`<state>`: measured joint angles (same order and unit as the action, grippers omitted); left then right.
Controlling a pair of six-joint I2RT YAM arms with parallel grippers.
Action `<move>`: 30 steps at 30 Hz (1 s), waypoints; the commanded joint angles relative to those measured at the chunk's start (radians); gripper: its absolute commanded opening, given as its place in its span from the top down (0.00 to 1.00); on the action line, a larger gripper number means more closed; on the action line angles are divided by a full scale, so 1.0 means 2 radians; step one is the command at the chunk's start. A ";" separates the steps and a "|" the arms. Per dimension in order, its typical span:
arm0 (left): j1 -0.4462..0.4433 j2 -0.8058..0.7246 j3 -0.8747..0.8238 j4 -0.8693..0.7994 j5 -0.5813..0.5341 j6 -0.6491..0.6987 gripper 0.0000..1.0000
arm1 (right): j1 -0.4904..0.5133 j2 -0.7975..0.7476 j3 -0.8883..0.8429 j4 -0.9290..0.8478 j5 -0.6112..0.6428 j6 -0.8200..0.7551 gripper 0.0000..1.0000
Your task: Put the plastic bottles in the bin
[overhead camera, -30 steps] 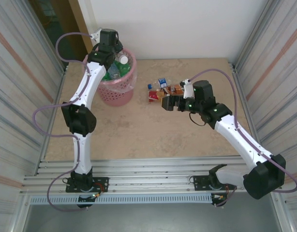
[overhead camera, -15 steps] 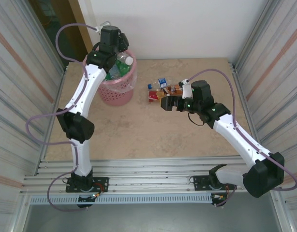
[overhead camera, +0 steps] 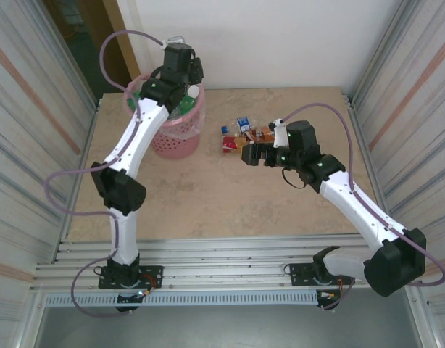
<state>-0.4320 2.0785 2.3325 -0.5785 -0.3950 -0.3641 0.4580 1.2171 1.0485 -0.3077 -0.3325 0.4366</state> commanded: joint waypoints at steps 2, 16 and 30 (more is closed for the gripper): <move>0.004 0.054 0.062 -0.016 -0.028 0.033 0.37 | 0.001 0.006 0.005 -0.001 0.007 0.007 0.01; 0.032 0.084 0.044 -0.036 -0.027 0.000 0.38 | 0.000 0.009 0.007 -0.003 0.006 0.006 0.01; 0.042 0.077 0.026 -0.063 0.014 -0.010 0.38 | -0.033 0.021 0.027 -0.020 0.032 -0.001 0.00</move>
<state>-0.3573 2.2219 2.4126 -0.6090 -0.4339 -0.3527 0.4252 1.2354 1.0527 -0.3222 -0.3103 0.4362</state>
